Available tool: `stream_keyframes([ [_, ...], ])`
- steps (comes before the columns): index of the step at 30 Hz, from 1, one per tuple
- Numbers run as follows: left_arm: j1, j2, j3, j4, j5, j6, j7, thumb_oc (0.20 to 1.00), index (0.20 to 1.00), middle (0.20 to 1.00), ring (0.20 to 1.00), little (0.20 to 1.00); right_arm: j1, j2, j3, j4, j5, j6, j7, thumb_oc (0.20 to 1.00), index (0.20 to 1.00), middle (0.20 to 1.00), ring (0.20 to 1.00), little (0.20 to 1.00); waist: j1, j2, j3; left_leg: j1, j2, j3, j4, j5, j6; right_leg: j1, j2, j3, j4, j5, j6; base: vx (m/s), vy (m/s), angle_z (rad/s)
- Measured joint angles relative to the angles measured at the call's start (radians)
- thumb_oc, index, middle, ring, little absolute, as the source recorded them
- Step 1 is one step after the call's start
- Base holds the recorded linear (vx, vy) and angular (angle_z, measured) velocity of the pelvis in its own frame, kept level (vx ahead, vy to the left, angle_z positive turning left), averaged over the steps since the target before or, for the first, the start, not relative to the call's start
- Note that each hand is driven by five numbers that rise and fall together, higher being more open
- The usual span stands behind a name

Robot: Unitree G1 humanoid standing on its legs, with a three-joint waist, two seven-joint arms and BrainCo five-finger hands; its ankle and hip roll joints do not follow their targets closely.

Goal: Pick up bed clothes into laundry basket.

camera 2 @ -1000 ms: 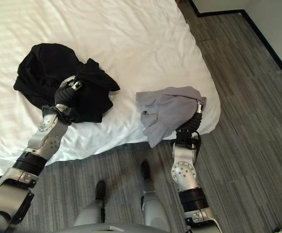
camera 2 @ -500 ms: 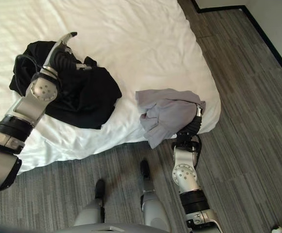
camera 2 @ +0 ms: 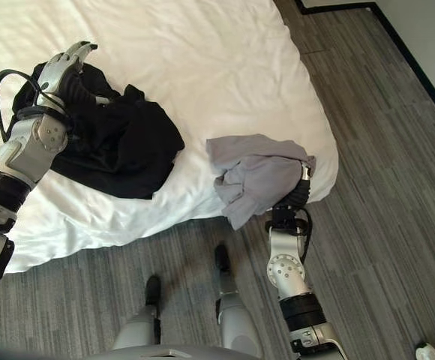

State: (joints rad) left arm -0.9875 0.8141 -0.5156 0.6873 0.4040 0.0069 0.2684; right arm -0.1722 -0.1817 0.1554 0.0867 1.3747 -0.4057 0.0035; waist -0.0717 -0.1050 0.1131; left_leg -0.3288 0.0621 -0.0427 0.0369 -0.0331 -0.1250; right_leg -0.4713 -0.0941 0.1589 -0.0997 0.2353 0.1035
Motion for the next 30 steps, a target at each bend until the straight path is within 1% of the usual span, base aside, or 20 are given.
stream_keyframes([
  [4, 0.002, 0.0, -0.001, 0.038, 0.038, 0.012, -0.002, 1.0, 1.0, 1.0, 1.0, 1.0, -0.001, 0.0, 0.01, 0.0, 0.0, 0.0, 0.002, 0.2, 0.2, 0.2, 0.2, 0.2, 0.0, 0.0, 0.0, 0.0, 0.0, 0.0, 0.0, 0.0, 0.0, -0.001, 0.0, 0.0, 0.0, -0.007, -0.001, -0.01, -0.002, 0.0],
  [6, -0.007, 0.0, -0.036, 0.088, 0.051, 0.025, -0.007, 1.0, 1.0, 1.0, 1.0, 1.0, -0.002, 0.0, 0.013, 0.0, 0.0, 0.0, 0.002, 0.2, 0.2, 0.2, 0.2, 0.2, 0.0, 0.0, 0.0, -0.007, -0.001, 0.001, 0.0, 0.0, 0.0, -0.009, -0.001, 0.001, 0.0, -0.008, 0.0, -0.02, -0.004, -0.01],
  [8, -0.045, 0.0, -0.096, 0.177, 0.051, 0.03, -0.028, 1.0, 1.0, 1.0, 1.0, 1.0, -0.002, 0.0, 0.022, -0.001, 0.0, 0.0, 0.004, 0.2, 0.2, 0.2, 0.2, 0.2, -0.002, -0.001, 0.001, -0.026, -0.001, 0.002, 0.002, 0.001, 0.0, -0.028, -0.001, 0.001, 0.0, -0.009, 0.001, 0.0, 0.0, 0.0],
  [10, -0.042, 0.0, -0.098, 0.195, 0.05, 0.037, -0.04, 1.0, 1.0, 1.0, 1.0, 1.0, 0.001, -0.007, 0.036, 0.0, 0.0, 0.0, 0.004, 0.2, 0.2, 0.2, 0.2, 0.2, -0.004, -0.002, 0.002, -0.037, 0.0, 0.002, 0.003, 0.001, 0.0, -0.04, 0.002, 0.002, 0.0, 0.006, 0.004, -0.03, -0.006, -0.03],
  [11, -0.043, 0.0, -0.098, 0.197, 0.05, 0.038, -0.04, 1.0, 1.0, 1.0, 1.0, 1.0, 0.0, -0.014, 0.046, -0.001, 0.0, 0.0, 0.005, 0.2, 0.2, 0.2, 0.2, 0.2, -0.004, -0.003, 0.002, -0.041, 0.002, 0.002, 0.003, 0.001, 0.0, -0.043, 0.004, 0.002, 0.0, 0.013, -0.002, 0.0, 0.0, 0.0],
  [13, -0.056, 0.0, -0.105, 0.202, 0.05, 0.038, -0.04, 1.0, 1.0, 1.0, 1.0, 1.0, -0.007, -0.024, 0.052, -0.001, 0.0, 0.0, 0.008, 0.2, 0.2, 0.2, 0.2, 0.2, -0.005, -0.003, 0.004, -0.053, 0.005, 0.001, 0.002, 0.001, 0.0, -0.054, 0.007, 0.001, 0.0, 0.02, -0.003, 0.0, 0.0, 0.0],
  [14, -0.064, -0.011, -0.108, 0.222, 0.05, 0.038, -0.038, 1.0, 1.0, 1.0, 1.0, 1.0, -0.005, -0.029, 0.053, -0.003, 0.0, 0.0, 0.008, 0.2, 0.2, 0.2, 0.2, 0.2, -0.007, -0.005, 0.005, -0.056, 0.005, 0.001, 0.002, 0.0, -0.001, -0.057, 0.009, 0.003, 0.0, 0.025, -0.003, -0.06, 0.012, 0.0],
  [15, -0.096, -0.033, -0.128, 0.279, 0.05, 0.039, -0.038, 1.0, 1.0, 1.0, 1.0, 1.0, -0.007, -0.038, 0.056, -0.004, 0.0, 0.0, 0.009, 0.2, 0.2, 0.2, 0.2, 0.2, -0.009, -0.009, 0.008, -0.066, 0.005, 0.0, 0.006, -0.001, -0.002, -0.065, 0.007, 0.003, 0.0, 0.026, -0.001, -0.04, -0.001, -0.02],
  [16, -0.126, -0.034, -0.149, 0.31, 0.05, 0.038, -0.038, 1.0, 1.0, 1.0, 1.0, 1.0, -0.014, -0.042, 0.057, -0.005, 0.0, 0.0, 0.011, 0.2, 0.2, 0.2, 0.2, 0.2, -0.011, -0.021, 0.02, -0.074, 0.004, 0.001, 0.011, -0.001, -0.002, -0.072, 0.007, 0.003, 0.0, 0.028, 0.0, -0.04, -0.004, 0.01],
  [18, -0.166, -0.035, -0.159, 0.344, 0.051, 0.039, -0.038, 1.0, 1.0, 1.0, 1.0, 1.0, -0.026, -0.047, 0.056, -0.005, 0.0, -0.001, 0.012, 0.2, 0.2, 0.2, 0.2, 0.2, -0.014, -0.038, 0.037, -0.091, 0.003, 0.001, 0.022, -0.002, -0.003, -0.085, 0.006, 0.004, 0.0, 0.014, 0.014, 0.0, 0.0, 0.0],
  [19, -0.182, -0.041, -0.178, 0.368, 0.051, 0.041, -0.034, 1.0, 1.0, 1.0, 1.0, 1.0, -0.029, -0.049, 0.057, -0.007, 0.0, -0.003, 0.012, 0.2, 0.2, 0.2, 0.2, 0.2, -0.024, -0.044, 0.043, -0.102, 0.004, 0.001, 0.027, -0.002, -0.004, -0.095, 0.007, 0.003, 0.0, 0.009, 0.006, -0.02, 0.009, 0.06],
  [20, -0.22, -0.059, -0.215, 0.422, 0.052, 0.043, -0.027, 1.0, 1.0, 1.0, 1.0, 1.0, -0.029, -0.054, 0.056, -0.019, 0.0, -0.01, 0.012, 0.2, 0.2, 0.2, 0.2, 0.2, -0.025, -0.044, 0.047, -0.123, 0.003, -0.002, 0.045, -0.005, -0.008, -0.103, 0.005, 0.001, 0.0, 0.003, 0.008, 0.0, 0.008, 0.07],
  [21, -0.246, -0.062, -0.226, 0.448, 0.052, 0.045, -0.027, 1.0, 1.0, 1.0, 1.0, 1.0, -0.042, -0.052, 0.057, -0.02, -0.001, -0.011, 0.013, 0.2, 0.2, 0.2, 0.2, 0.2, -0.026, -0.047, 0.064, -0.131, 0.004, -0.003, 0.052, -0.005, -0.008, -0.108, 0.005, 0.0, 0.0, -0.005, 0.017, 0.0, 0.008, 0.03],
  [22, -0.266, -0.066, -0.226, 0.462, 0.053, 0.05, -0.016, 1.0, 1.0, 1.0, 1.0, 1.0, -0.047, -0.053, 0.059, -0.027, -0.001, -0.014, 0.013, 0.2, 0.2, 0.2, 0.2, 0.2, -0.032, -0.05, 0.068, -0.151, 0.003, -0.001, 0.061, -0.006, -0.009, -0.124, 0.004, 0.0, -0.001, -0.009, 0.02, -0.02, 0.005, -0.05],
  [23, -0.286, -0.06, -0.223, 0.471, 0.053, 0.051, -0.009, 1.0, 1.0, 1.0, 1.0, 1.0, -0.065, -0.053, 0.059, -0.028, -0.001, -0.014, 0.013, 0.2, 0.2, 0.2, 0.2, 0.2, -0.032, -0.049, 0.081, -0.155, 0.003, 0.001, 0.064, -0.006, -0.009, -0.129, 0.003, 0.0, -0.001, -0.017, 0.03, -0.02, 0.009, -0.1],
  [25, -0.292, -0.066, -0.223, 0.499, 0.083, 0.056, -0.01, 1.0, 1.0, 1.0, 1.0, 1.0, -0.06, -0.059, 0.064, -0.032, -0.001, -0.018, 0.011, 0.2, 0.2, 0.2, 0.2, 0.2, -0.034, -0.046, 0.085, -0.157, 0.002, 0.003, 0.072, -0.013, -0.007, -0.13, 0.003, 0.003, 0.0, -0.015, 0.028, -0.01, 0.016, -0.07],
  [27, -0.273, -0.068, -0.192, 0.52, 0.093, 0.059, -0.012, 1.0, 1.0, 1.0, 1.0, 1.0, -0.054, -0.061, 0.078, -0.032, -0.001, -0.019, 0.011, 0.2, 0.2, 0.2, 0.2, 0.2, -0.034, -0.044, 0.085, -0.157, 0.003, 0.004, 0.074, -0.019, -0.007, -0.131, 0.006, 0.004, 0.0, -0.007, 0.023, 0.0, 0.025, -0.03],
  [28, -0.256, -0.074, -0.166, 0.528, 0.1, 0.057, -0.012, 0.702, 0.702, 0.702, 0.702, 0.702, -0.05, -0.069, 0.087, -0.033, -0.001, -0.019, 0.012, 0.2, 0.2, 0.2, 0.2, 0.2, -0.033, -0.044, 0.085, -0.157, 0.003, 0.004, 0.081, -0.028, -0.005, -0.128, 0.006, 0.007, 0.0, 0.006, 0.02, 0.0, 0.0, 0.0],
  [29, -0.239, -0.086, -0.117, 0.555, 0.108, 0.057, -0.012, 0.2, 0.2, 0.2, 0.2, 0.2, -0.049, -0.075, 0.094, -0.033, -0.001, -0.018, 0.012, 0.2, 0.2, 0.2, 0.2, 0.2, -0.031, -0.042, 0.084, -0.156, 0.004, 0.004, 0.091, -0.034, -0.006, -0.124, 0.009, 0.011, 0.0, 0.009, 0.023, 0.0, 0.015, -0.05],
  [30, -0.224, -0.088, -0.102, 0.56, 0.119, 0.058, -0.012, 0.2, 0.2, 0.2, 0.2, 0.2, -0.05, -0.079, 0.095, -0.034, -0.001, -0.018, 0.012, 0.2, 0.2, 0.2, 0.2, 0.2, -0.031, -0.041, 0.084, -0.155, 0.005, 0.003, 0.101, -0.043, -0.007, -0.118, 0.011, 0.012, 0.0, 0.009, 0.022, 0.01, 0.023, -0.05],
])
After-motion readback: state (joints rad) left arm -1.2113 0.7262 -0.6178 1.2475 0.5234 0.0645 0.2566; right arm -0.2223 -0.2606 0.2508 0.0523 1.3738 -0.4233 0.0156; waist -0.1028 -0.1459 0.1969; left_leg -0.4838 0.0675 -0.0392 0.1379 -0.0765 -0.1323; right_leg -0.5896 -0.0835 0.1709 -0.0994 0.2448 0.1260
